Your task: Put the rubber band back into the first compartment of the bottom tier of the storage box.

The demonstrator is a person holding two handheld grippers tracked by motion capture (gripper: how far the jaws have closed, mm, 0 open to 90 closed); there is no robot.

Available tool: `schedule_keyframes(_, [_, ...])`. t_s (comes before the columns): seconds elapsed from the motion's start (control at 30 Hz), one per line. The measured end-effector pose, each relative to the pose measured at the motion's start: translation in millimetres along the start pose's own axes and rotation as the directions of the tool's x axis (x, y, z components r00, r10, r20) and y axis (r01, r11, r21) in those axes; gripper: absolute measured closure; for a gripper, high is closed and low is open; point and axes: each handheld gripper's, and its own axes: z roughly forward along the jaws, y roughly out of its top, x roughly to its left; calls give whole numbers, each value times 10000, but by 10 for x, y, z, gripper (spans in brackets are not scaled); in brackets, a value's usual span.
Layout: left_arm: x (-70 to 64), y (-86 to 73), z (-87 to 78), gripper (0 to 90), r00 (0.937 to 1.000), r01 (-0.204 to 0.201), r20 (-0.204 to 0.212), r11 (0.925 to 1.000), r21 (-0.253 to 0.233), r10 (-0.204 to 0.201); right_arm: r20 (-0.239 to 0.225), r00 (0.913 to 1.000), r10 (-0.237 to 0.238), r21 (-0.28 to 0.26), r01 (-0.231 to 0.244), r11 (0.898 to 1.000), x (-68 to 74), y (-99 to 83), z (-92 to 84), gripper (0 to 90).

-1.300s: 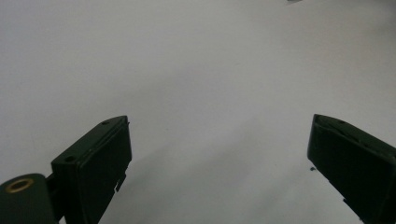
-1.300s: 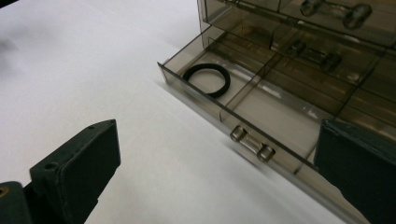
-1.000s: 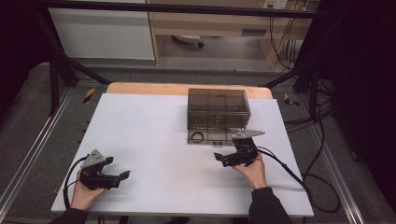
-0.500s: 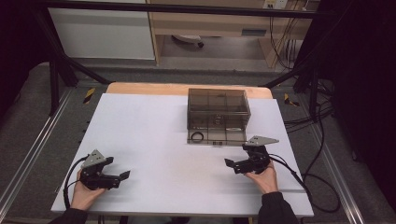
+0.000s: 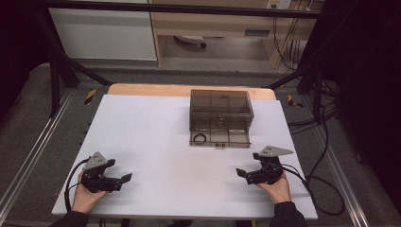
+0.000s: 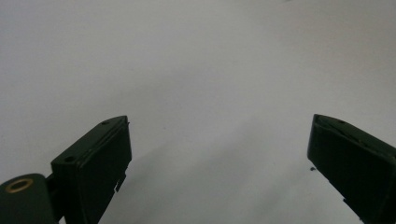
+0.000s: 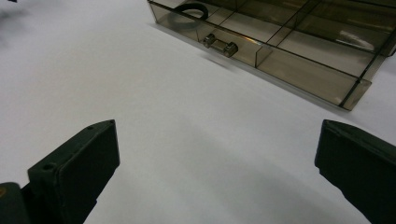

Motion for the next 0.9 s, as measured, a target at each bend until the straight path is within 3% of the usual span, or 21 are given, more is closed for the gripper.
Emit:
schedule_keyframes(0.3, [-4, 0, 3, 59, 10000, -13, 26, 10000, 27, 13, -334, 9994, 43, -210, -50, 9998, -62, -152, -108, 4])
schedule_keyframes(0.9, [-18, 1, 17, 59, 9999, -83, 111, 9999, 116, 81, -356, 9992, 187, -194, -194, 9996, -109, -292, -210, 4])
